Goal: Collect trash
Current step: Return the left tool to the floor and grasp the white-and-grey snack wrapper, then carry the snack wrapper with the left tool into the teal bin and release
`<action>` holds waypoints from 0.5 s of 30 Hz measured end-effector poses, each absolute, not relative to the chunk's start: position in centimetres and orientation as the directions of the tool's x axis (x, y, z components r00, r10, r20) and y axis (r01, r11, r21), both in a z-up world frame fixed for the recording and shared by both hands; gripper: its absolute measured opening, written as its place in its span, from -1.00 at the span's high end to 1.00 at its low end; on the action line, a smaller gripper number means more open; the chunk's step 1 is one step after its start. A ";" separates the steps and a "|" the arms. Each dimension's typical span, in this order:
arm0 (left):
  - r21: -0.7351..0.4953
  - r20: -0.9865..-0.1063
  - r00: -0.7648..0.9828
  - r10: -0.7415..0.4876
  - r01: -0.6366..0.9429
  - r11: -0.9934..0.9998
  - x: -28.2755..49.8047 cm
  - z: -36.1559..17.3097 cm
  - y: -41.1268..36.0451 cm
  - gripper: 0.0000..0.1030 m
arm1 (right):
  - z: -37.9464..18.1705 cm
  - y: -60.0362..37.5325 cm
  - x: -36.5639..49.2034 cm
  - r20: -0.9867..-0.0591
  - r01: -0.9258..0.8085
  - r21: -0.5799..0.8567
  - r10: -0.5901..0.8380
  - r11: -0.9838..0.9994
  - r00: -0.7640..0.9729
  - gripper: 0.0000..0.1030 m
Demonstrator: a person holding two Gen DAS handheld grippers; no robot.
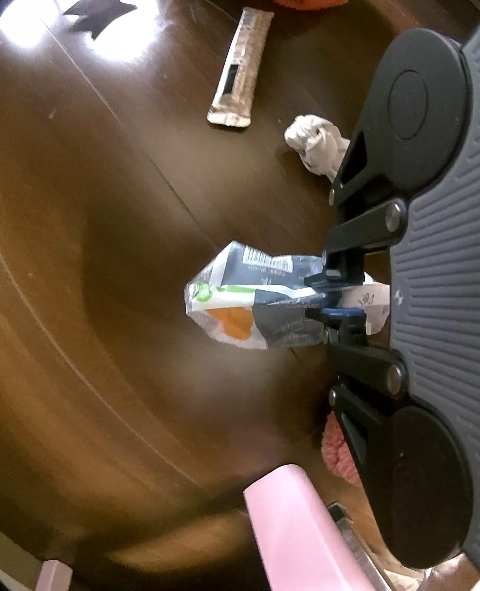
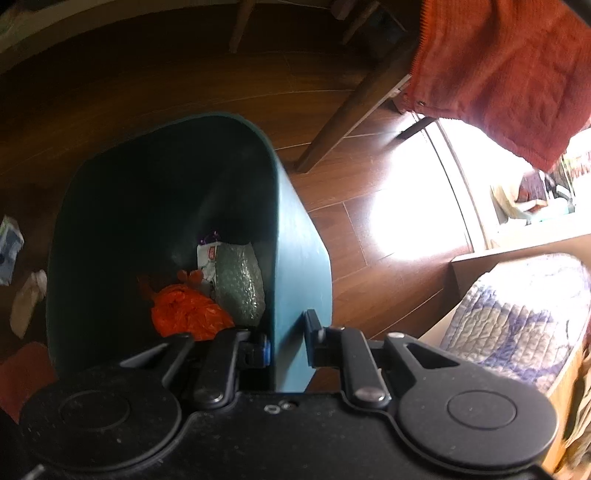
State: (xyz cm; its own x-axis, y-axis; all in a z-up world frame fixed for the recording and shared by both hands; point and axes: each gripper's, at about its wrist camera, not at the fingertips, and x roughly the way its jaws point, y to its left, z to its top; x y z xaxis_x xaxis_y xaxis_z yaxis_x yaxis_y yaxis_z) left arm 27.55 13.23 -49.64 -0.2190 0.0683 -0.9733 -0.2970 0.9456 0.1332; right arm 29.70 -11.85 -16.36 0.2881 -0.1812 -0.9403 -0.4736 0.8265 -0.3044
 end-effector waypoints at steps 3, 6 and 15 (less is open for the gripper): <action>0.131 -0.977 -0.201 0.073 -0.292 0.947 28.1 -48.7 12.8 0.83 | -16.4 -12.4 30.5 -0.945 -0.448 -0.299 -0.196 0.843 0.263 0.70; 0.119 -0.982 -0.175 0.069 -0.294 0.948 28.8 -47.2 12.6 0.83 | -16.4 -13.3 31.6 -0.951 -0.398 -0.286 -0.208 0.872 0.228 0.73; 0.073 -0.996 -0.069 0.061 -0.178 0.981 32.3 -40.9 10.2 0.84 | -16.7 -15.3 31.2 -0.968 -0.297 -0.242 -0.209 0.924 0.139 0.73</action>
